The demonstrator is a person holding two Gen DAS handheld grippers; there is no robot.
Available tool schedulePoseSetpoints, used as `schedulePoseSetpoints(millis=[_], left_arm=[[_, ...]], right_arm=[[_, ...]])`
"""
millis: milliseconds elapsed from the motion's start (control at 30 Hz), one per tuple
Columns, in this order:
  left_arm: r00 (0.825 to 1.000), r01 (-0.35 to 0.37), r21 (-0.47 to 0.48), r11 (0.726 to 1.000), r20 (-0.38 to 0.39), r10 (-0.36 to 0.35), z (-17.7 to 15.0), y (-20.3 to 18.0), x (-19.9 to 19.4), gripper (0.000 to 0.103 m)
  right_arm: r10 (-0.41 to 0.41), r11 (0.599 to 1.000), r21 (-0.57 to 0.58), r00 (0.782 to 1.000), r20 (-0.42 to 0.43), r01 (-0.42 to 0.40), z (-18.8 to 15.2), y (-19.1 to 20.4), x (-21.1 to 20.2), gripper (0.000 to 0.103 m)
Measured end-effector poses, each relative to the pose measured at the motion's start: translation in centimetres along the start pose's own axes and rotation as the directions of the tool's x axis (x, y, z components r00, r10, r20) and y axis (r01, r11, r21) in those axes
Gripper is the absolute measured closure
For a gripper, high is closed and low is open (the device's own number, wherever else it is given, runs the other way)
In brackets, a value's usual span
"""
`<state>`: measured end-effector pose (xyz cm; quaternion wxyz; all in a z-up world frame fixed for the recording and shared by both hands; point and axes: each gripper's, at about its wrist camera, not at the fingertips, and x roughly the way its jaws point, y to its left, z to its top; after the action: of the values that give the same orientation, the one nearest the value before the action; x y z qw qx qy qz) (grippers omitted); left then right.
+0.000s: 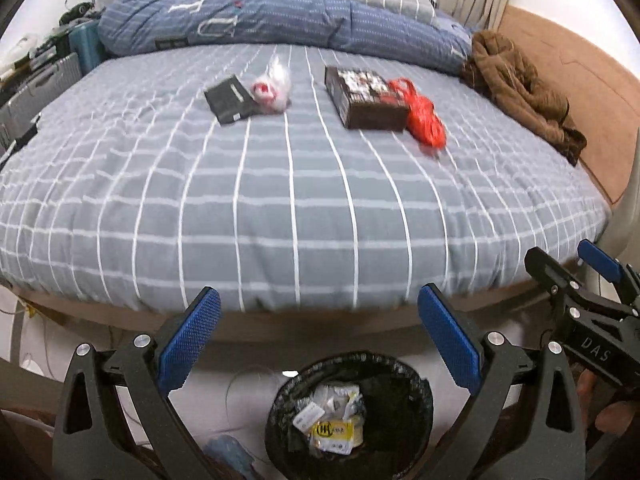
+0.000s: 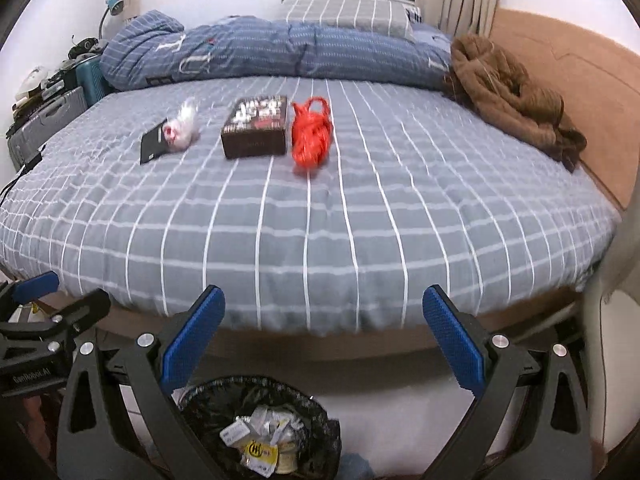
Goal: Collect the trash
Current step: 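Move both grippers back over the bed toward the plastic bags, then grasp the clear plastic bag with the left gripper while the right grasps the red bag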
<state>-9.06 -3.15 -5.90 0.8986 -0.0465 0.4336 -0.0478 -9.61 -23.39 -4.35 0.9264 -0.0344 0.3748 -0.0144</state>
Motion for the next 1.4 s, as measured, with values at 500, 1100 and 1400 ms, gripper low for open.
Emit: schedulePoseSetpoints(millis=[500,1100,1400], left_arm=[[0.997,-0.014,-0.005,1.0,0.077,0.014,6.8,1.9,2.0,0.006],[0.993,-0.063,0.007,0.998,0.101,0.062,14.0,3.8,7.9,0.006],[0.992,-0.077,0.012,0.997,0.1,0.075,17.9,4.4,11.7,0.006]], right_arm=[[0.032,0.999,-0.011,0.998,0.052,-0.032,5.6,1.4,3.4,0.008],[0.028,0.999,0.029,0.999,0.045,-0.029,11.5,0.3,10.0,0.008],[0.015,0.999,0.044,1.0,0.022,-0.016,14.6,-0.2,14.7,0.011]])
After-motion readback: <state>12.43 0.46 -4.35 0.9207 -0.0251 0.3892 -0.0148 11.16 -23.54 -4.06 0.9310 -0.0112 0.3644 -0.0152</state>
